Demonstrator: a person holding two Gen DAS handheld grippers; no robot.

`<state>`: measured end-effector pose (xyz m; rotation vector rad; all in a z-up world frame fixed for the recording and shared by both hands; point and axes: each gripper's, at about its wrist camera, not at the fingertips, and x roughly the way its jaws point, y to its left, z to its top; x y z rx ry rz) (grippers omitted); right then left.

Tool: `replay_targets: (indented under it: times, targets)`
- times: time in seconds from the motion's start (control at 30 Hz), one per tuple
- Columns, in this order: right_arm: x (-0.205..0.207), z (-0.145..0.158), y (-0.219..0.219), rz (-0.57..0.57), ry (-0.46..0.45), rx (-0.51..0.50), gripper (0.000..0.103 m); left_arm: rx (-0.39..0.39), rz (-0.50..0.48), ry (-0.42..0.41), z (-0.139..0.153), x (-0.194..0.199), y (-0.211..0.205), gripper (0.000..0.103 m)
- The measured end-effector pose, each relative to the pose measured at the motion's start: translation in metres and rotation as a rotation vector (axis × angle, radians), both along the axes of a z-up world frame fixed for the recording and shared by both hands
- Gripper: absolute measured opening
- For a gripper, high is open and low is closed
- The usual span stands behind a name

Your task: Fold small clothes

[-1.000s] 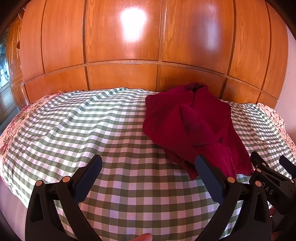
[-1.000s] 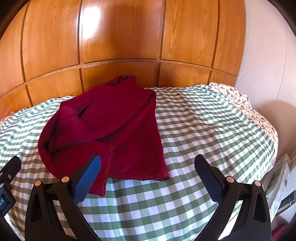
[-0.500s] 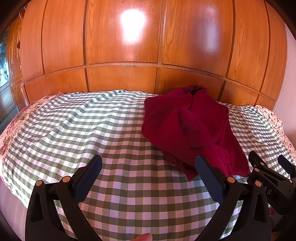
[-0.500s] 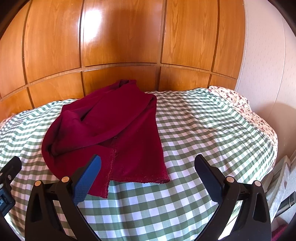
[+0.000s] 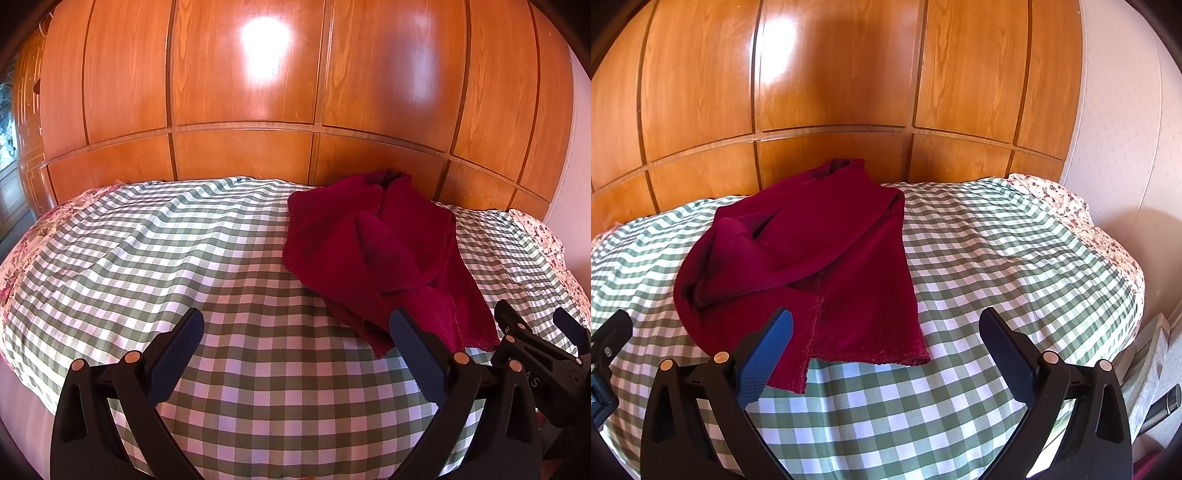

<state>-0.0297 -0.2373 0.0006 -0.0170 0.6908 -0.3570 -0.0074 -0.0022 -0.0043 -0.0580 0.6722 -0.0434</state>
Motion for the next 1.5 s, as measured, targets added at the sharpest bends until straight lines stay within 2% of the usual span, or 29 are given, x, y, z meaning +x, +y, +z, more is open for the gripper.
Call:
replay_targets:
  times: [0.63, 0.87, 1.0, 1.07, 1.1, 1.13, 1.17, 1.23, 1.3, 1.33, 1.37, 1.43, 1.47, 1.5]
  targets:
    - [0.002, -0.006, -0.001, -0.002, 0.01, 0.002, 0.1, 0.007, -0.032, 0.021, -0.004, 0.006, -0.006, 0.1]
    - [0.007, -0.015, -0.014, -0.007, 0.039, 0.02, 0.1, -0.004, -0.056, 0.059, -0.006, 0.022, -0.011, 0.1]
    - [0.011, -0.019, -0.028, 0.023, 0.046, 0.073, 0.1, -0.05, -0.095, 0.115, -0.011, 0.041, -0.017, 0.098]
    - [0.014, -0.018, -0.038, 0.036, 0.046, 0.125, 0.1, -0.081, -0.115, 0.144, -0.014, 0.053, -0.019, 0.085]
    - [0.015, -0.018, -0.043, 0.045, 0.045, 0.156, 0.094, -0.095, -0.123, 0.164, -0.016, 0.059, -0.02, 0.083]
    - [0.017, -0.018, -0.05, 0.057, 0.047, 0.202, 0.084, -0.106, -0.128, 0.177, -0.019, 0.064, -0.021, 0.081]
    - [0.02, -0.019, -0.053, 0.065, 0.054, 0.236, 0.08, -0.124, -0.135, 0.196, -0.022, 0.07, -0.022, 0.079]
    - [0.028, -0.022, -0.061, 0.09, 0.074, 0.323, 0.066, -0.145, -0.147, 0.218, -0.027, 0.078, -0.026, 0.079]
    - [0.041, -0.028, -0.069, 0.119, 0.097, 0.436, 0.062, -0.142, -0.143, 0.231, -0.033, 0.083, -0.029, 0.079]
    - [0.043, -0.029, -0.07, 0.13, 0.101, 0.469, 0.058, -0.134, -0.135, 0.245, -0.037, 0.086, -0.031, 0.076]
    - [0.05, -0.032, -0.071, 0.147, 0.109, 0.519, 0.056, -0.138, -0.134, 0.267, -0.042, 0.088, -0.031, 0.062]
    - [0.065, -0.038, -0.067, 0.189, 0.13, 0.598, 0.051, -0.167, -0.155, 0.319, -0.054, 0.093, -0.029, 0.05]
    - [0.07, -0.039, -0.065, 0.201, 0.139, 0.628, 0.049, -0.179, -0.164, 0.33, -0.057, 0.095, -0.028, 0.034]
    - [0.08, -0.045, -0.063, 0.222, 0.159, 0.695, 0.047, -0.194, -0.176, 0.336, -0.06, 0.096, -0.027, 0.025]
